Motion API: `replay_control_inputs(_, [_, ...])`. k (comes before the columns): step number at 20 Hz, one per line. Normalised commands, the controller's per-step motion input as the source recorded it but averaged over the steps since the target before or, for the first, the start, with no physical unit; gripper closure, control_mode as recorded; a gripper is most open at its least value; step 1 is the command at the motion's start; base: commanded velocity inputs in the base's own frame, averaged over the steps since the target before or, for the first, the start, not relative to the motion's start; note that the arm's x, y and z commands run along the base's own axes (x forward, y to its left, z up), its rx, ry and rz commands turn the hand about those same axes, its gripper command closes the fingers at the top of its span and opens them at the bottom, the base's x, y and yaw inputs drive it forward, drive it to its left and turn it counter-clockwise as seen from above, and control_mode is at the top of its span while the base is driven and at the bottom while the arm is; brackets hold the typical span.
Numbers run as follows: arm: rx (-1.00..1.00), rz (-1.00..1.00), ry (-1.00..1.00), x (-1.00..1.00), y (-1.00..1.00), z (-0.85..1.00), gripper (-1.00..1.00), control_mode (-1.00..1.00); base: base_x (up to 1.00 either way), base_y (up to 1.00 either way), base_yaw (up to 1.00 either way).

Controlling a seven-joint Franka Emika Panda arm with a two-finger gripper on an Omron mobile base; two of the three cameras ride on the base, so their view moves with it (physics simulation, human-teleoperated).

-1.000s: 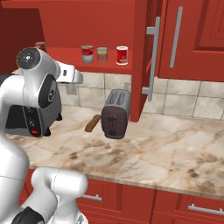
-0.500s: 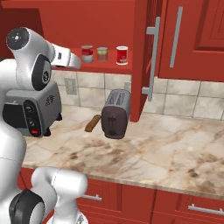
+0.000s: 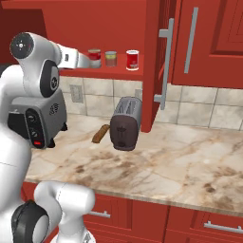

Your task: Stack two cans on top of the other two cans in the cabinet.

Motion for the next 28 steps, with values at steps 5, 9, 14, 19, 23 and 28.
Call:
replay_control_inputs(5, [0.00,-0.01,0.01,0.33,-0.08,0.00,-1.00,-1.00,0.00,0.00,0.00])
replay_control_inputs(9, [0.00,-0.01,0.10,0.36,-0.10,0.00,-1.00,-1.00,0.00,0.00,0.00])
replay_control_inputs(14, [0.00,0.00,0.07,0.37,-0.11,-0.03,-1.00,-1.00,0.00,0.00,0.00])
replay_control_inputs(19, [0.00,-0.02,0.03,0.28,-0.01,-0.12,-1.00,-1.00,0.00,0.00,0.00])
replay_control_inputs(23, [0.00,-0.05,0.00,0.23,0.02,-0.21,-1.00,-1.00,0.00,0.00,0.00])
replay_control_inputs(28, [0.00,-0.01,0.00,0.34,0.01,-0.15,-1.00,-1.00,0.00,0.00,0.00])
